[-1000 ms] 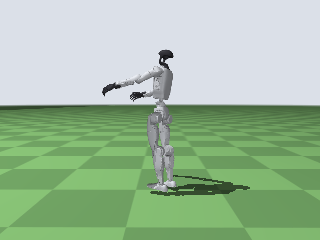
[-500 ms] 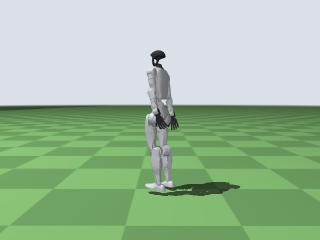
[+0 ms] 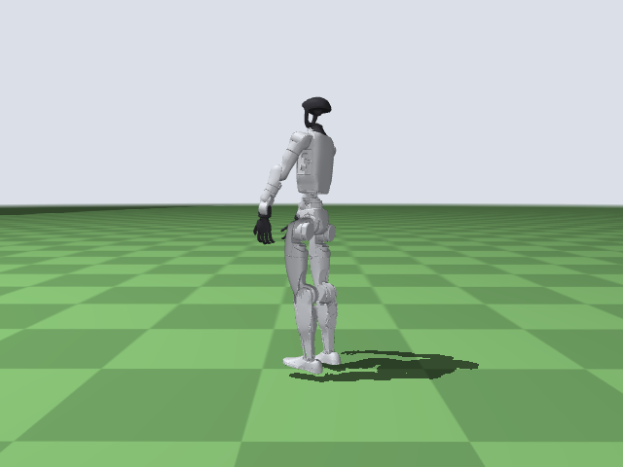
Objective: In place motions
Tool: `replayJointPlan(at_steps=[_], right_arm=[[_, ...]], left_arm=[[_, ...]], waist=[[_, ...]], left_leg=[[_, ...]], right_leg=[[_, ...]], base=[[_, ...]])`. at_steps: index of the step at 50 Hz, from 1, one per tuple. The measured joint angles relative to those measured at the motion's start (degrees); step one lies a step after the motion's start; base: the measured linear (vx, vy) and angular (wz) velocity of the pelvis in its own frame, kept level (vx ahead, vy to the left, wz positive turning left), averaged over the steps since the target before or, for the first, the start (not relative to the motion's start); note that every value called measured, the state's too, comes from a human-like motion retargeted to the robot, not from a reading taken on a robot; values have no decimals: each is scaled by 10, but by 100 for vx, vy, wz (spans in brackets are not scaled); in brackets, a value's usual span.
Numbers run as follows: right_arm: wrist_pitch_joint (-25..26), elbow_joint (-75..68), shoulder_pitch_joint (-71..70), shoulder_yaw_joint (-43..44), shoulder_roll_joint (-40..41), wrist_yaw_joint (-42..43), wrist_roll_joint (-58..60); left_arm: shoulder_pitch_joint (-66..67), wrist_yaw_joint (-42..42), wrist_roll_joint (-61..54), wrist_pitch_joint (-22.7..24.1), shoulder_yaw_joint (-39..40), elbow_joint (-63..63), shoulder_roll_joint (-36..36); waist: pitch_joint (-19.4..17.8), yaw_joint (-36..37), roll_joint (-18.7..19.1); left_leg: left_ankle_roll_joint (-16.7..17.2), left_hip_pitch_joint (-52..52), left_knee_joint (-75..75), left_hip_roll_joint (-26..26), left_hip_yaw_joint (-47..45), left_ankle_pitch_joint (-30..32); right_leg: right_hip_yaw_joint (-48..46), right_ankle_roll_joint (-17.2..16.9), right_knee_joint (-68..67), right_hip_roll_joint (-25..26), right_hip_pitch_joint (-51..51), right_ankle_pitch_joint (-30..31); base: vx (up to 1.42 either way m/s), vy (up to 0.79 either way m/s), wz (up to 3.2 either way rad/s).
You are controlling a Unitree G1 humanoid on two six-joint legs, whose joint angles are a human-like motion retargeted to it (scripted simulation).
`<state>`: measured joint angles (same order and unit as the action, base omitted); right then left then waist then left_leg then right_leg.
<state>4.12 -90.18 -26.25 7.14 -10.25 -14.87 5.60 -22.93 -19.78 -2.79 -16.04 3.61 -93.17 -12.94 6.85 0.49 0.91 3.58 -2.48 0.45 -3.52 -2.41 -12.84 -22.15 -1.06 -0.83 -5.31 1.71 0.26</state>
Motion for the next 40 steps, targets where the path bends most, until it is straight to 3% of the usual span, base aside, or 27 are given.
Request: replayJointPlan(at_steps=[7,20,28,35,40], right_arm=[[-23,83,-191,11,-5,-34,-30],[-59,145,-400,-73,-53,60,-239],[-89,140,-429,-108,-74,90,-264],[-91,149,-406,-104,-77,88,-256],[-109,241,-316,-88,-49,79,-193]], left_arm=[[-227,55,25,21,-3,52,-38],[-465,110,-183,103,-21,105,-24],[-498,131,-240,147,-52,80,-42],[-474,131,-218,151,-45,93,-45],[-394,129,-163,167,-14,152,-45]], waist=[[41,6,-10],[93,21,-20],[101,26,-22],[96,26,-22],[94,19,-18]], left_leg=[[-1,-4,1,1,3,-1],[-5,-20,3,1,6,-8],[-6,-18,2,3,6,-10],[-7,-16,2,3,7,-8],[-7,-11,1,2,7,-9]], right_leg=[[-3,0,-1,2,3,-1],[-6,-4,-1,2,16,-11],[-5,-5,-2,5,16,-14],[-8,-4,-2,5,13,-15],[-8,-4,-2,4,10,-14]], base=[[4,-10,3],[2,-1,1],[0,0,0],[0,0,0],[0,0,0]])
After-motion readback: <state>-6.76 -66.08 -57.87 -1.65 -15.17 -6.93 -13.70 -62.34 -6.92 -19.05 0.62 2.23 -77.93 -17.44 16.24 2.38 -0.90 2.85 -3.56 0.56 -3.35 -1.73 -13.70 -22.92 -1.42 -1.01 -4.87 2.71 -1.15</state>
